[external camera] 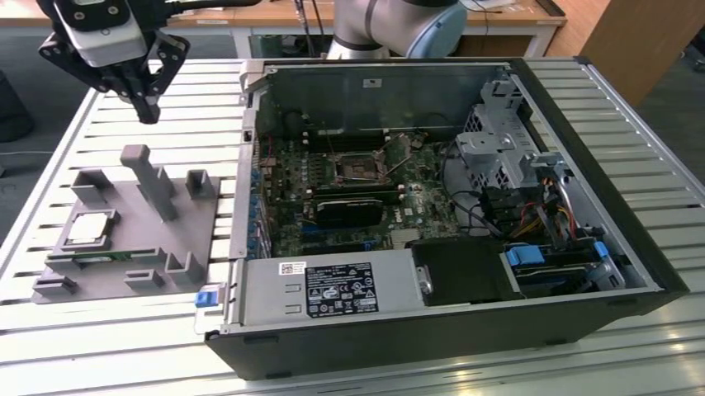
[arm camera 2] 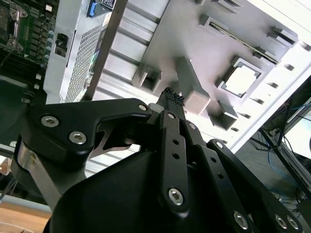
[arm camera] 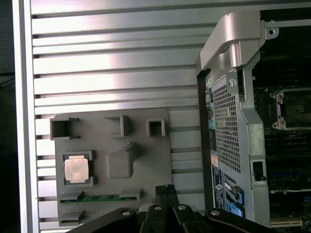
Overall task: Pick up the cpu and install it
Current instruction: 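Reach for the cpu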
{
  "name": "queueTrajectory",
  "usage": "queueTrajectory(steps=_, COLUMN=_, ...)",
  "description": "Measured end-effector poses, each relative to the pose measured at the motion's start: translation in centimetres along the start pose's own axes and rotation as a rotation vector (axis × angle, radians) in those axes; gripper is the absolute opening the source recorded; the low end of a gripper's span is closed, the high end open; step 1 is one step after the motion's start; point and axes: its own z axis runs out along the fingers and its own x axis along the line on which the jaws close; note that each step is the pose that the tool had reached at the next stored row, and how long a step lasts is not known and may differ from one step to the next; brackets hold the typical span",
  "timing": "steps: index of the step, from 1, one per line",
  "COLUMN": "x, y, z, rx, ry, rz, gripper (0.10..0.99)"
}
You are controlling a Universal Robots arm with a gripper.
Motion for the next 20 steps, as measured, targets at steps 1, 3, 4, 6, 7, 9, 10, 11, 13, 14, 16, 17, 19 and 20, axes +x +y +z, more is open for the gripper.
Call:
queueTrajectory(steps=1, x=0.09, y=0.00, z=0.01, rx=0.000, ry=0.0004, rz=0.000, gripper=0.106)
queueTrajectory(steps=3, x=0.30, y=-0.01, z=0.03, rx=0.000, ry=0.0011, rz=0.000, gripper=0.106)
queueTrajectory(steps=4, x=0.42, y=-0.02, z=0.05, rx=0.000, ry=0.0013, rz=0.000, gripper=0.106)
queueTrajectory(steps=6, x=0.83, y=-0.04, z=0.08, rx=0.000, ry=0.0021, rz=0.000, gripper=0.106)
queueTrajectory(steps=7, x=0.96, y=-0.05, z=0.09, rx=0.000, ry=0.0024, rz=0.000, gripper=0.106)
queueTrajectory(steps=9, x=1.21, y=-0.07, z=0.12, rx=0.000, ry=0.0032, rz=0.000, gripper=0.106)
queueTrajectory(steps=10, x=1.34, y=-0.08, z=0.13, rx=0.000, ry=0.0034, rz=0.000, gripper=0.106)
queueTrajectory(steps=11, x=1.61, y=-0.09, z=0.16, rx=0.000, ry=0.0041, rz=0.000, gripper=0.106)
queueTrajectory(steps=13, x=1.88, y=-0.11, z=0.19, rx=0.000, ry=0.0047, rz=0.000, gripper=0.106)
queueTrajectory(steps=14, x=2.02, y=-0.11, z=0.20, rx=0.000, ry=0.0049, rz=0.000, gripper=0.106)
queueTrajectory(steps=16, x=2.31, y=-0.14, z=0.22, rx=0.000, ry=0.0055, rz=0.000, gripper=0.106)
queueTrajectory(steps=17, x=2.46, y=-0.15, z=0.23, rx=0.000, ry=0.0056, rz=0.000, gripper=0.106)
queueTrajectory(steps=19, x=2.76, y=-0.17, z=0.25, rx=0.001, ry=0.0061, rz=0.000, gripper=0.106)
queueTrajectory(steps=20, x=2.91, y=-0.18, z=0.26, rx=0.001, ry=0.0063, rz=0.000, gripper=0.106)
